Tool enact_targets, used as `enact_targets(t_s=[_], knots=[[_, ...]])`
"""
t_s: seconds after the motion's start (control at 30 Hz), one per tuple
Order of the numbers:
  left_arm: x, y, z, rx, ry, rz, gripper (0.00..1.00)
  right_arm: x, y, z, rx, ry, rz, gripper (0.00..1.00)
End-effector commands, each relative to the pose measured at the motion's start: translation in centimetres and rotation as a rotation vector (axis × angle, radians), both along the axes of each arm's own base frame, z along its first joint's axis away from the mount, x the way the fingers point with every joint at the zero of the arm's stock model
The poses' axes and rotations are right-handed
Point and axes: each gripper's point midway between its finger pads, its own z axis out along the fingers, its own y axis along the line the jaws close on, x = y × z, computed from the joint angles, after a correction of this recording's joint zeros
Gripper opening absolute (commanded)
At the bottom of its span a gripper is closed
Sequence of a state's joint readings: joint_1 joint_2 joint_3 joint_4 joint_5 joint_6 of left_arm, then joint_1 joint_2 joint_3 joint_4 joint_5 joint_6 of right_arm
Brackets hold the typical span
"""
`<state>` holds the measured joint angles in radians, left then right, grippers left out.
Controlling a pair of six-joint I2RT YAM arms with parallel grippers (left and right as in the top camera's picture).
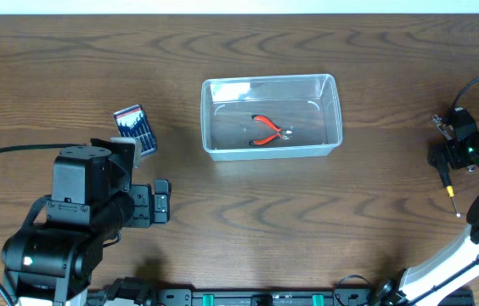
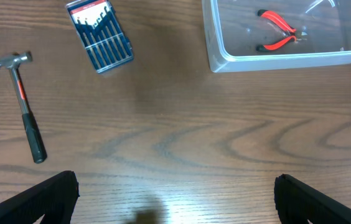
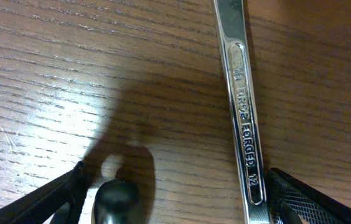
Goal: Pack container
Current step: 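Lower right gripper onto the chrome wrench and grasp it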
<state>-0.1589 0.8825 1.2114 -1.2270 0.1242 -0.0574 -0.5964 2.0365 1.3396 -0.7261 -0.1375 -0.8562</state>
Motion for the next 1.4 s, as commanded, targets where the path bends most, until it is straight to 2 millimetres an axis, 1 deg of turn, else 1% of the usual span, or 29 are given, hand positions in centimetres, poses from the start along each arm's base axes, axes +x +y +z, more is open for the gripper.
enact_targets(t_s=[0.0, 0.1, 0.3, 0.4, 0.67, 1.17, 1.23, 1.3, 1.37], knots=[[0.1, 0.1, 0.6, -0.012, -0.014, 0.026, 0.98, -0.4, 0.3, -1.7, 0.018, 0.034, -0.004, 0.93], [0.1, 0.1, 0.6, -0.012, -0.014, 0.026, 0.98, 0.1, -0.1, -1.6, 0.009, 0.015, -0.032, 0.94], [0.1, 0.1, 0.6, -0.014, -0.014, 0.028, 0.98, 1.7, -1.2, -1.2, -0.01, -0.051, -0.152, 0.98], [0.1, 0.1, 0.6, -0.014, -0.013, 0.028, 0.98, 1.9, -1.7, -1.2, -0.029, -0.06, -0.182, 0.97], [0.1, 0.1, 0.6, -0.014, -0.013, 0.028, 0.98, 1.9, -1.7, -1.2, -0.026, -0.059, -0.19, 0.9], [0.1, 0.1, 0.6, -0.014, -0.013, 0.028, 0.98, 0.9, -1.1, -1.4, -0.001, -0.017, -0.196, 0.51], [0.1, 0.1, 0.6, -0.014, -0.013, 0.028, 0.98, 0.8, -1.0, -1.5, 0.001, -0.012, -0.196, 0.49], [0.1, 0.1, 0.6, -0.014, -0.013, 0.028, 0.98, 0.8, -1.0, -1.5, 0.002, -0.011, -0.196, 0.44], [0.1, 0.1, 0.6, -0.014, -0.013, 0.028, 0.98, 0.8, -1.0, -1.5, 0.003, -0.01, -0.196, 0.43]])
